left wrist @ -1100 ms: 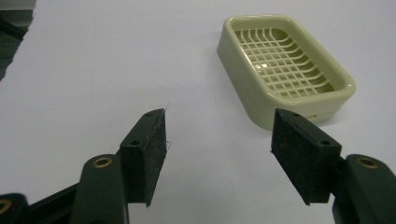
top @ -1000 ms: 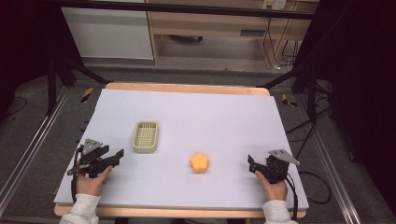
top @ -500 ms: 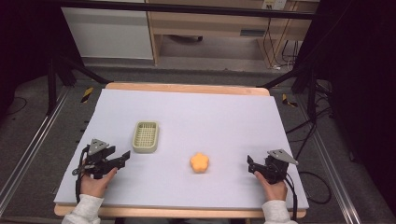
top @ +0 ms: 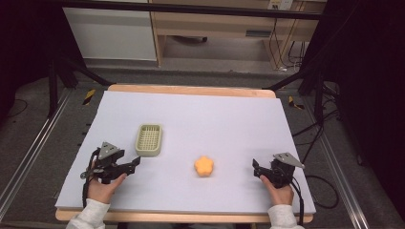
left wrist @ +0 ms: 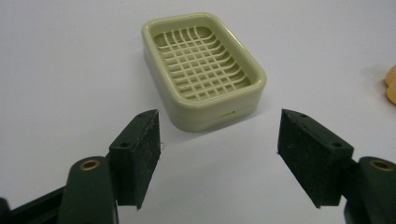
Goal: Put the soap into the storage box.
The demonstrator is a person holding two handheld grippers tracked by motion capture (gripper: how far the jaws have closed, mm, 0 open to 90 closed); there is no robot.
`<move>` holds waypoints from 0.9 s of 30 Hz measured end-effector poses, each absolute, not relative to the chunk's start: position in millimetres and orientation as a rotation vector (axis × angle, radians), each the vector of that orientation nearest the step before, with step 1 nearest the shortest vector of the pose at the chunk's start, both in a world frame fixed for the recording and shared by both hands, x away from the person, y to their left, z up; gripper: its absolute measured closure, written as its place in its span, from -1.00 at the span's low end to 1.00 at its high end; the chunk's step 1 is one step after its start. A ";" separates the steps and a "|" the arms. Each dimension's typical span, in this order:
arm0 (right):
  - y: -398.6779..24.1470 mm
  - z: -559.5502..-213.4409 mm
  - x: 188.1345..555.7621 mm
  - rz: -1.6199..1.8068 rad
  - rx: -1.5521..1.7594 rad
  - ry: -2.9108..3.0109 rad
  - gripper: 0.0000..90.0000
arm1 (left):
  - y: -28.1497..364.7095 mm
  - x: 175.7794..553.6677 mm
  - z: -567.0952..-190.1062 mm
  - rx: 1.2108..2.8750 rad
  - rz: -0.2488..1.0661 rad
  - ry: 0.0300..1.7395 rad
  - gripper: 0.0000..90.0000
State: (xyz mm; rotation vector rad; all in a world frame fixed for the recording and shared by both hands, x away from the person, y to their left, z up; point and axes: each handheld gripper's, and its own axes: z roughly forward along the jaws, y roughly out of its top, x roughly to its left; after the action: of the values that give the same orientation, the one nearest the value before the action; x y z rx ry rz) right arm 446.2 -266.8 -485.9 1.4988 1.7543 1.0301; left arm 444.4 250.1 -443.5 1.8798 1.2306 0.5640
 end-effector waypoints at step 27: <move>-266.5 -486.3 447.0 1.013 1.505 1.754 -0.89 | 205.9 455.6 -416.5 1.919 0.530 1.095 -0.42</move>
State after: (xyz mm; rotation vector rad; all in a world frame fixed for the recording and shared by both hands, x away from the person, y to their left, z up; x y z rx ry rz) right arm 447.0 -266.5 -486.3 1.5055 1.7543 1.0133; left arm 455.6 205.9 -416.5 1.9185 1.0948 0.5302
